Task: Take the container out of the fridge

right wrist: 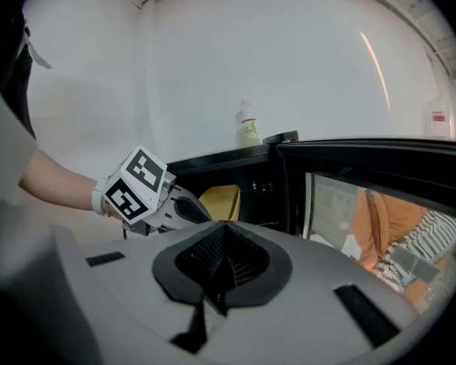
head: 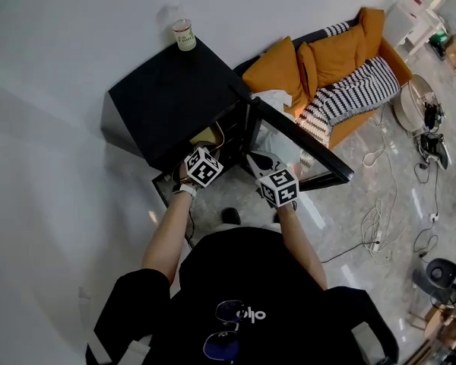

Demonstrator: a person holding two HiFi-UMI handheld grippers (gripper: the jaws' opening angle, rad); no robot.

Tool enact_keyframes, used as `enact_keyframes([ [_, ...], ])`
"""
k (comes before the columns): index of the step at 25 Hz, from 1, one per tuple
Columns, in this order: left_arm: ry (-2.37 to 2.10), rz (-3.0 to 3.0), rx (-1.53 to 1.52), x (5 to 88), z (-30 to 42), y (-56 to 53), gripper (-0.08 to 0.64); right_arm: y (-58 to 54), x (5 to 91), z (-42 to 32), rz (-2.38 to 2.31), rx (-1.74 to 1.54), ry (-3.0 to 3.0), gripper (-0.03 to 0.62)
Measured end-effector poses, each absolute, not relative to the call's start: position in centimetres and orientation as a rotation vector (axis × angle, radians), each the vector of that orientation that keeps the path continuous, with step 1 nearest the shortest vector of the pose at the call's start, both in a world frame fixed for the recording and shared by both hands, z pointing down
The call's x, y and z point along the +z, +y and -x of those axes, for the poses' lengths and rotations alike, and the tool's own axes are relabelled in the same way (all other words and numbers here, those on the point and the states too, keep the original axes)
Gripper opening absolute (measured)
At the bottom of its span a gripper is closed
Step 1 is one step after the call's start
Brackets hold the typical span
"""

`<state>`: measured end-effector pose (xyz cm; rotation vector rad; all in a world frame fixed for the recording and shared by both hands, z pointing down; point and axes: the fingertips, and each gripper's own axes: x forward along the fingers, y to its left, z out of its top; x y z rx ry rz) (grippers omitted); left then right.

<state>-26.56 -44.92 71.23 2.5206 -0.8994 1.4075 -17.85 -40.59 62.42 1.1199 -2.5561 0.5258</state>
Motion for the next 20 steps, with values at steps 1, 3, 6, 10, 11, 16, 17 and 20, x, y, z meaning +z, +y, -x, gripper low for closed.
enact_keyframes([
  [1,-0.902,-2.522,1.403,71.1,26.5,-44.9,0.037,-40.5,62.4,17.7,-1.121,0.524,-2.555,0.008],
  [3,-0.912,-2.530,1.388,70.7,26.5,-44.8,0.029,-40.4,62.2,17.6,-1.121,0.522,-2.557,0.008],
  [6,-0.918,-2.543,1.348,70.1,26.4,-44.8,0.025,-40.4,62.0,17.5,-1.125,0.521,-2.553,0.008],
  [10,-0.927,-2.564,1.291,69.3,26.0,-44.1,0.021,-40.1,61.8,17.2,-1.115,0.512,-2.559,0.008],
  [11,-0.928,-2.571,1.278,69.1,25.9,-43.8,0.021,-40.0,61.8,17.2,-1.111,0.512,-2.559,0.008],
  [16,-0.933,-2.595,1.237,68.2,25.0,-42.6,0.020,-39.6,61.6,16.8,-1.091,0.503,-2.570,0.008],
  [17,-0.939,-2.599,1.226,68.0,24.7,-42.4,0.020,-39.5,61.6,16.7,-1.085,0.502,-2.570,0.008],
  [20,-0.968,-2.604,1.176,67.0,23.9,-41.7,0.020,-39.1,61.5,15.9,-1.070,0.497,-2.576,0.008],
])
